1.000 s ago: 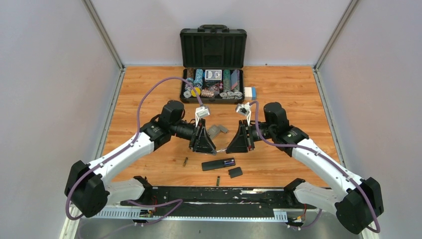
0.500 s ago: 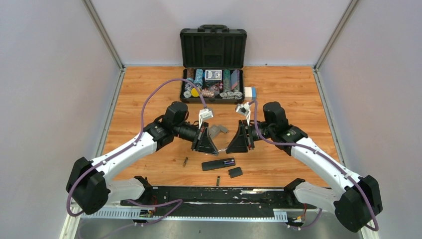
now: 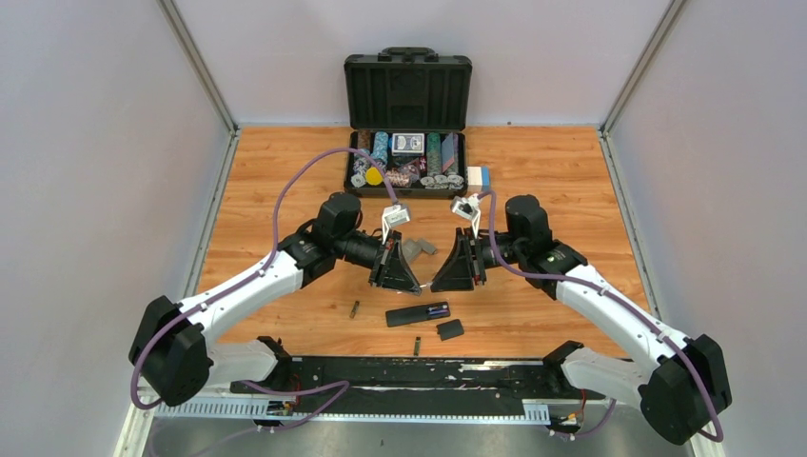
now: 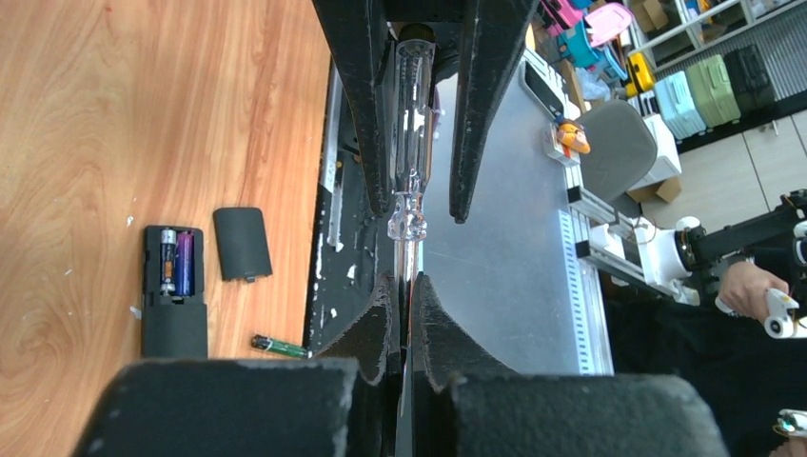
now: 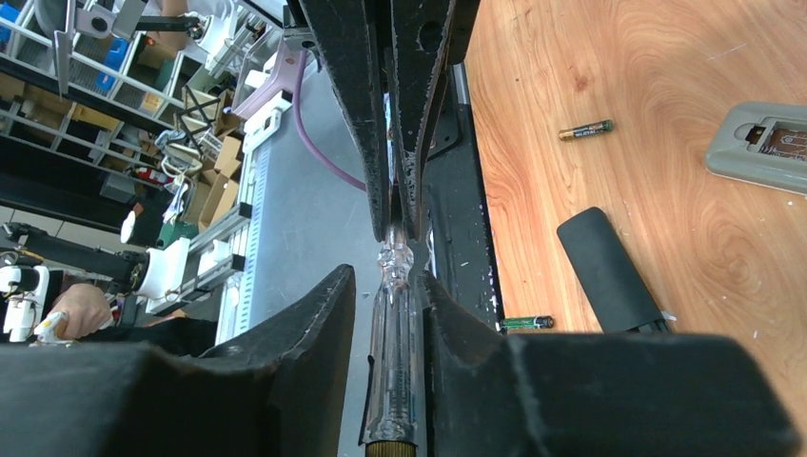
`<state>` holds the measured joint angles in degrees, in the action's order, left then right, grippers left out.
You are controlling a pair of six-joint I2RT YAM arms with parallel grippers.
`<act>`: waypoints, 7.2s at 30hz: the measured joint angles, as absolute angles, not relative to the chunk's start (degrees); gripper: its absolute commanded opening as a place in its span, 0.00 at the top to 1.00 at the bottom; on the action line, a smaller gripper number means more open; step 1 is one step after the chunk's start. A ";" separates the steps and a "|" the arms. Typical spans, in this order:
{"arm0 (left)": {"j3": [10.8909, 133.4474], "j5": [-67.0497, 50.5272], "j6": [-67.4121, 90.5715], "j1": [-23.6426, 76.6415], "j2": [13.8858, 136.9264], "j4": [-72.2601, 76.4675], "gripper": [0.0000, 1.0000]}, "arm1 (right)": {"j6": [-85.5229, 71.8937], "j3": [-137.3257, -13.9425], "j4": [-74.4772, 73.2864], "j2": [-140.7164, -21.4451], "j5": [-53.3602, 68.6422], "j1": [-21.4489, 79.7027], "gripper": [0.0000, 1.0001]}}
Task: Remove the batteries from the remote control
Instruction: Adjust the screwdriver, then unload the battery from the remote control.
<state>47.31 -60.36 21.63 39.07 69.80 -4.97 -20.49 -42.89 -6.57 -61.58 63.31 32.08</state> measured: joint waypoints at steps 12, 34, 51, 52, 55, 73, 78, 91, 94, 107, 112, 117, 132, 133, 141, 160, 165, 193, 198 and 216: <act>47.31 -60.84 21.78 39.20 69.80 -4.36 1.00 | -22.57 -42.57 -4.91 -61.58 62.76 32.05 0.76; 47.31 -52.40 19.57 38.83 69.56 -8.08 0.00 | -21.58 -41.60 -7.62 -61.82 58.48 32.12 1.00; 39.99 -22.65 24.62 34.96 69.78 -14.85 0.00 | -13.32 -49.78 -35.00 -71.72 26.52 38.15 1.00; 39.77 -21.39 24.86 35.81 69.87 -15.59 0.01 | -13.32 -50.06 -36.03 -71.90 25.02 38.61 1.00; 39.66 -17.37 25.71 39.53 69.87 -17.28 0.01 | -13.34 -50.83 -38.46 -71.96 21.26 39.55 1.00; 38.68 -5.45 34.35 50.09 75.29 -16.45 0.15 | -13.45 -54.06 -44.53 -75.59 11.33 42.37 1.00; 37.58 -4.86 36.42 50.63 75.88 -14.72 0.18 | -13.72 -54.06 -45.23 -75.92 9.87 43.13 1.00; 37.08 -3.53 40.51 51.33 78.96 -13.69 0.30 | -14.50 -54.06 -45.67 -77.45 8.01 44.60 1.00; 37.12 -3.01 40.82 51.72 79.29 -13.65 0.30 | -14.68 -54.06 -45.82 -77.71 7.92 44.93 1.00; 37.30 -1.39 40.84 52.93 79.40 -13.89 0.30 | -15.46 -54.06 -46.83 -77.36 6.96 45.71 1.00; 37.60 -1.17 40.82 53.28 79.72 -13.89 0.30 | -16.21 -54.06 -47.79 -76.40 6.74 45.74 1.00; 37.82 -1.15 40.82 53.76 79.94 -13.91 0.31 | -16.82 -54.06 -48.12 -75.96 6.52 45.74 1.00; 38.85 -1.15 40.38 54.02 81.03 -14.50 0.32 | -18.22 -54.06 -48.84 -76.47 5.61 46.37 1.00; 38.85 -1.15 40.34 54.02 81.06 -14.50 0.32 | -18.26 -54.06 -48.93 -76.62 5.52 46.44 1.00; 38.87 -1.17 40.18 54.02 81.06 -14.48 0.35 | -18.65 -54.06 -48.99 -76.93 5.21 46.50 1.00; 38.79 -1.15 40.25 54.02 81.10 -14.92 0.37 | -18.98 -54.61 -48.82 -78.08 5.65 46.85 1.00; 38.54 -1.19 40.97 54.02 81.12 -14.35 0.37 | -19.11 -54.24 -48.31 -78.02 5.89 46.83 1.00; 37.43 -0.99 43.48 54.24 81.36 -9.98 0.33 | -23.94 -50.83 -40.47 -70.70 12.08 44.80 1.00; 37.21 -0.40 43.59 54.41 80.75 -10.00 0.28 | -22.65 -50.57 -41.01 -70.43 16.01 44.75 1.00; 35.05 0.54 42.98 54.39 77.56 -10.94 0.25 | -20.95 -47.62 -38.59 -75.48 19.81 45.58 1.00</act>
<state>35.05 0.54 42.98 54.39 77.56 -10.94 -20.95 -47.62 -38.59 -75.48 19.81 45.58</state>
